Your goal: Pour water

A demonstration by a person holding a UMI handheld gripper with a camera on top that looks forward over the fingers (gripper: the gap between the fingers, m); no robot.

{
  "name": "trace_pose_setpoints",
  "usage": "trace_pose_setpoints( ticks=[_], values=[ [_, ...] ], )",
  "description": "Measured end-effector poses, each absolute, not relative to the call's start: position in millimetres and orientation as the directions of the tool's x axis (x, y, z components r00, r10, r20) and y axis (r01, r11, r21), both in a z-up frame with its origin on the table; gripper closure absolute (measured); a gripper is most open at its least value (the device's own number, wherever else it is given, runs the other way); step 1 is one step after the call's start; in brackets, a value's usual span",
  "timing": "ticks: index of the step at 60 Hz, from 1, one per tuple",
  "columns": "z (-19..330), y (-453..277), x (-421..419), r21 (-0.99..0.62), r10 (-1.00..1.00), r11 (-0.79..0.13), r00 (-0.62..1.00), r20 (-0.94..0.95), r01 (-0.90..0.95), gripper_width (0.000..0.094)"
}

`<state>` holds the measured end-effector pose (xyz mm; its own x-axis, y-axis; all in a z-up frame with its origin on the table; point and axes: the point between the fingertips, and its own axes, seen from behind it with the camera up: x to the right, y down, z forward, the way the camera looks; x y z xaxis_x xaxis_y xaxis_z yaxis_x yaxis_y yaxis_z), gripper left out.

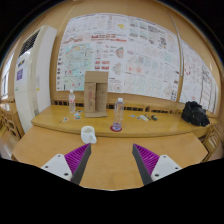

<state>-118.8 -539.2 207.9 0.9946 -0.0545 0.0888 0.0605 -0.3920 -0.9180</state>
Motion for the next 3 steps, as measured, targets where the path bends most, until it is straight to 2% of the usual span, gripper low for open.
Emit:
trace_pose_setpoints(
  ticks=[3],
  values=[
    [209.6, -542.2, -117.0, -0.922, -0.060, -0.383, 0.994, 0.088, 0.059, 0.0083]
  ],
)
